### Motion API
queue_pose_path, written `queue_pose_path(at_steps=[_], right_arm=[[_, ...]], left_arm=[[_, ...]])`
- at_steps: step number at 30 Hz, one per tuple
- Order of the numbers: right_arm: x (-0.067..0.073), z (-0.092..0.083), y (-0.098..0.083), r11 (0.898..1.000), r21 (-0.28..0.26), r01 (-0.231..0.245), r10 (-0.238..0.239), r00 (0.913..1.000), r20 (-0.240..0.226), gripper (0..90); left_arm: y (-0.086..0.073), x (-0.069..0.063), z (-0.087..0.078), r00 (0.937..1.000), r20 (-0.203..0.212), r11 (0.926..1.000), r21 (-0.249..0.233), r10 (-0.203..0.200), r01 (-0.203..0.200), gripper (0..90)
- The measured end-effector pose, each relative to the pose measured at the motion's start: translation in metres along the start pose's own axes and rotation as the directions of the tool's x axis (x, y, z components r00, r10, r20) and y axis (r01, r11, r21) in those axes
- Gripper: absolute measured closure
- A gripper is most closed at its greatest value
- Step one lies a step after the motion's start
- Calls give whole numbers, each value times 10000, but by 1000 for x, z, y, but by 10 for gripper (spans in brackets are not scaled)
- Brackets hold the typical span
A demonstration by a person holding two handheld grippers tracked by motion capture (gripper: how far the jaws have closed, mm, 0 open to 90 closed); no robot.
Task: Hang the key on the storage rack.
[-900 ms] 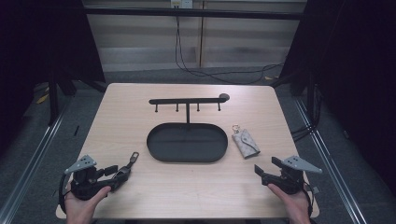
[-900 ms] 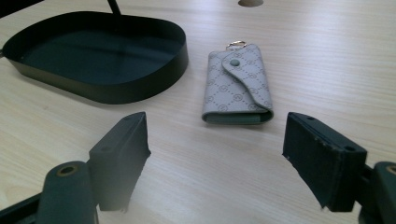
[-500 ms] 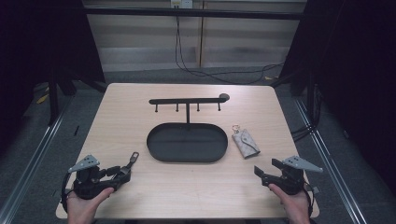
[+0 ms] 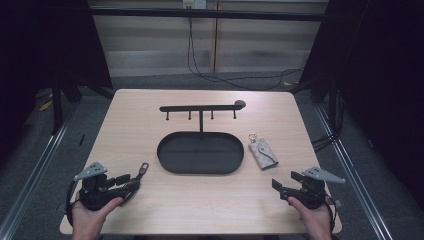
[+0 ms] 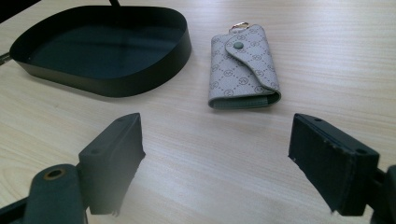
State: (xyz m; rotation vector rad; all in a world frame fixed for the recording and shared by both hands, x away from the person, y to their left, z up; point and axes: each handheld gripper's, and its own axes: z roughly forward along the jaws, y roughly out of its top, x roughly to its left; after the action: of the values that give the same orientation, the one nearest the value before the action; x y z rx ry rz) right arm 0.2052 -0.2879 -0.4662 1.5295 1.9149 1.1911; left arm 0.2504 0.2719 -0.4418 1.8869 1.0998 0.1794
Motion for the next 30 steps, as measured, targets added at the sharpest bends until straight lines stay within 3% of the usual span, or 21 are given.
queue_pose_path(at_steps=[2,4,6,12,18,19,21,24,26,28,30], right_arm=[[-1,0,0,10000,-18,-57,57,10000,-19,175],[-1,0,0,10000,-6,-60,60,10000,-36,175],[-1,0,-1,10000,2,-69,69,10000,-34,175],[0,0,0,10000,77,-54,55,10000,-49,170],[0,0,0,10000,61,-71,71,10000,-58,169],[1,0,0,9999,78,-91,92,9999,-76,168],[1,0,0,9999,111,-67,68,9999,-97,161],[1,1,0,9999,130,-68,70,9999,-129,161],[1,1,0,9999,143,-52,54,9998,-169,161],[2,1,0,9999,164,24,-21,9997,-230,161],[2,2,0,9998,215,26,-20,9996,-270,161]], left_arm=[[5,0,4,9994,-253,9991,350,237,-228,497],[7,1,7,9993,-277,9986,461,260,-247,502],[13,2,12,9989,-325,9958,872,325,-295,506],[26,7,9,9985,-402,9941,1037,358,-314,508],[36,9,11,9995,-155,9893,1435,276,-251,472],[38,11,12,9999,149,9909,1343,-70,50,449],[39,13,12,9998,150,9902,1390,-143,121,466],[45,14,14,9994,-246,9820,1880,243,-193,500],[46,14,15,9986,-449,9806,1950,281,-188,515],[50,19,18,9965,-767,9682,2497,335,-134,517],[53,21,21,9952,-907,9610,2765,355,-91,523]])
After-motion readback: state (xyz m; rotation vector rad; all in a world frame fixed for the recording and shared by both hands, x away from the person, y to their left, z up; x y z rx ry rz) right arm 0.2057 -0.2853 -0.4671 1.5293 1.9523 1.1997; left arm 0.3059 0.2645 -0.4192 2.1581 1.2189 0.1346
